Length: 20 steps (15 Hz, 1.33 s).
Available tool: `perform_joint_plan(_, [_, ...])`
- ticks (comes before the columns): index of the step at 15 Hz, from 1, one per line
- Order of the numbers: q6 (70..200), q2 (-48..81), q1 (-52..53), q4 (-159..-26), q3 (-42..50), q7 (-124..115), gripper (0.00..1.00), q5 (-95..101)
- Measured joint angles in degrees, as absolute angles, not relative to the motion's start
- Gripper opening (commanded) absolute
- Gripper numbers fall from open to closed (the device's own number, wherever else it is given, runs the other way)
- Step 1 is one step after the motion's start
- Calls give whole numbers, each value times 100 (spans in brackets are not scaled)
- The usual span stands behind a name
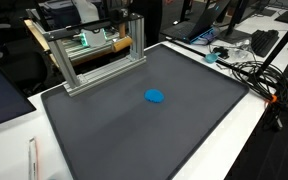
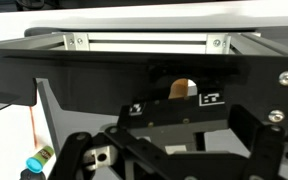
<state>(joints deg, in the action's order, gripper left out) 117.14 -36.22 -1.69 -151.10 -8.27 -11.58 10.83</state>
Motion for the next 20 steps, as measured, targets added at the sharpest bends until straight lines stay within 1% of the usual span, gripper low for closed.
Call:
perform_joint_plan(6, [11721,-3622,-134,-15046,-535,-352,100,1084])
perform_joint_plan(14, [11721,-3623,-133,-14964,-528,-264,100,1119])
perform_joint_plan(20, [11864,-3656,-102,-14837,-591,-167,100,1534])
